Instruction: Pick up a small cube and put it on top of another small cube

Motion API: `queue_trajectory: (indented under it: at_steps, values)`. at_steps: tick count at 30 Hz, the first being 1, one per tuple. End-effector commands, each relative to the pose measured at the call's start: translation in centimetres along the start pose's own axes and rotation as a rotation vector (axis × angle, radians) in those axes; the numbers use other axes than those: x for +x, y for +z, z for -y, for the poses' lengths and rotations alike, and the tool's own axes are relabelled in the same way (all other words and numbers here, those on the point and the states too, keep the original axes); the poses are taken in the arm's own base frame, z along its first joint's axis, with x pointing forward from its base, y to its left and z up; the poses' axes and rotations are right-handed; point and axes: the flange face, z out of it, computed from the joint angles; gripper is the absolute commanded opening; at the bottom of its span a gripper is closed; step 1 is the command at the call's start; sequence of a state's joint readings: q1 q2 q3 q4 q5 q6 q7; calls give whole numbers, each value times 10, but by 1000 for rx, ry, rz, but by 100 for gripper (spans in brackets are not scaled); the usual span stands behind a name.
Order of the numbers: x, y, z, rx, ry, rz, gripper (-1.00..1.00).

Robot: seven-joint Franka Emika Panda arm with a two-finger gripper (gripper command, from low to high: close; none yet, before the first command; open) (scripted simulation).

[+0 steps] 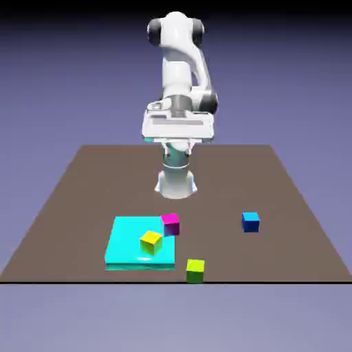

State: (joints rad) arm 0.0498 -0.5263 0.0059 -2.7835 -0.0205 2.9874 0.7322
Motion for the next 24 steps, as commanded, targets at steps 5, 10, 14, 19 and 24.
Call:
queue_trajectory:
  at_steps: [5,10,14,19,24]
  values:
    - [-64,54,52,-116,-274,252,0]
    - [-146,96,90,-247,-568,466,0]
    - [-218,119,108,-363,-815,606,0]
    - [-312,137,116,-526,-1131,736,0]
    - [-403,144,107,-710,-1447,811,0]
